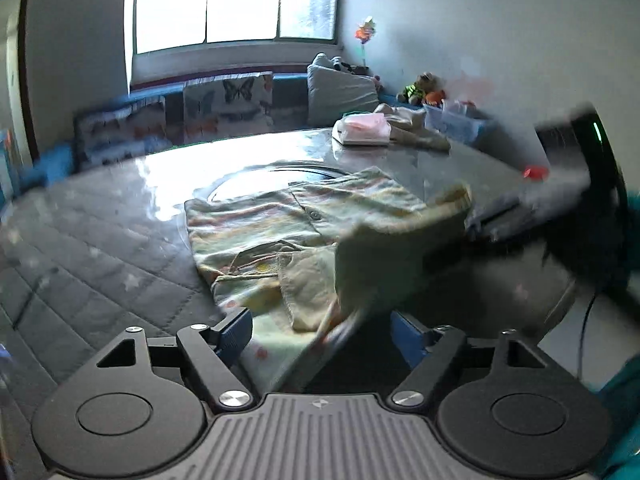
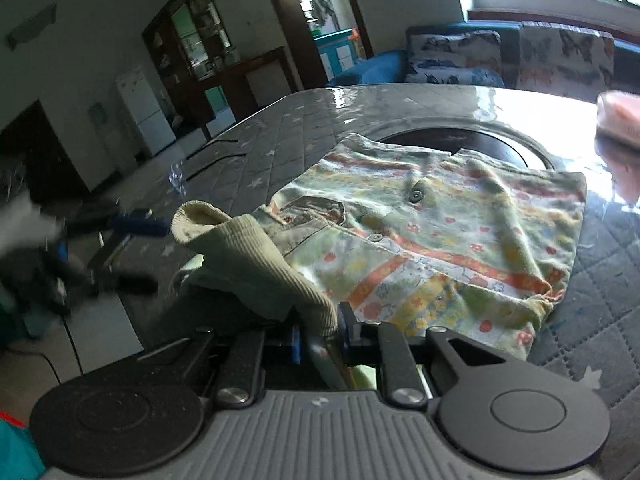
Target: Fold clothes
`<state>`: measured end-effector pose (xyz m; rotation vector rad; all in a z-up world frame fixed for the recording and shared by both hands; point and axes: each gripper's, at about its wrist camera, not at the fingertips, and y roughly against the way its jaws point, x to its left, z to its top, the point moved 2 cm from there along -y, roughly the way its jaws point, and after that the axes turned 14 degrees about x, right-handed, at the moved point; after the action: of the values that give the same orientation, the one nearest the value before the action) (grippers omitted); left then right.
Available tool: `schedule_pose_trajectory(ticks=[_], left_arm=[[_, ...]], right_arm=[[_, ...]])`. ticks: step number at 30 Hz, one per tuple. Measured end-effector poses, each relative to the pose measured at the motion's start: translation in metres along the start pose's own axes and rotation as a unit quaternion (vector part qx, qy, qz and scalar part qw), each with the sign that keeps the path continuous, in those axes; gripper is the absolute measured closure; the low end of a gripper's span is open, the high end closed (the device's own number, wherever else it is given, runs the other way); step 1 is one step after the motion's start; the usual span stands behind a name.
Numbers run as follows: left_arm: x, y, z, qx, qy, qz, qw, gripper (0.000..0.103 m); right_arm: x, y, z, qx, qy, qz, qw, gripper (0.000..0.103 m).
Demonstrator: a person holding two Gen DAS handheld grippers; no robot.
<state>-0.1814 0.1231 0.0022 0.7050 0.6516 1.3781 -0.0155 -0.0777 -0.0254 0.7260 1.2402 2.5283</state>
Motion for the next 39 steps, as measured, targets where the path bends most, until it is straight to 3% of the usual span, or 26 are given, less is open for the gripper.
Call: schedule_pose_trajectory(ticks=[8, 10, 18, 23, 31, 34, 39], left_arm=[[-0.03, -0.03, -0.009, -0.017, -0.107, 0.076, 0.9912, 0.025], [-0.031, -0.041, -0.01, -0.014, -0.125, 0.099, 0.9871, 0.032], [-0.03, -0.049, -0.014, -0.015, -0.181, 0.133, 0.9743, 0.083], [-0.034, -0.034, -0.016, -0.021, -0.194, 0.116, 0.9739, 0.094], [-0.053, 0.028, -0.02, -0.052, -0.209, 0.008, 0.9764, 0.094], [-0.059, 0.05, -0.023, -0.066, -0.201, -0.036, 0.9766, 0.094], [-0.056, 0.045, -0.012, -0.069, -0.162, -0.052, 0.983, 0.095]], right_arm=[[-0.002, 0.008, 0.01, -0.012, -0.018, 0.003, 1.0, 0.088], [-0.002, 0.009, 0.01, -0.016, -0.016, 0.001, 1.0, 0.088], [0.003, 0.012, 0.0, -0.034, -0.002, -0.018, 0.999, 0.093], [0.014, 0.018, -0.013, -0.046, 0.03, -0.029, 0.998, 0.094], [0.028, 0.061, -0.046, -0.055, 0.049, -0.024, 0.997, 0.094], [0.036, 0.079, -0.061, -0.046, 0.046, -0.016, 0.998, 0.094], [0.04, 0.084, -0.065, -0.029, 0.049, -0.021, 0.998, 0.095]])
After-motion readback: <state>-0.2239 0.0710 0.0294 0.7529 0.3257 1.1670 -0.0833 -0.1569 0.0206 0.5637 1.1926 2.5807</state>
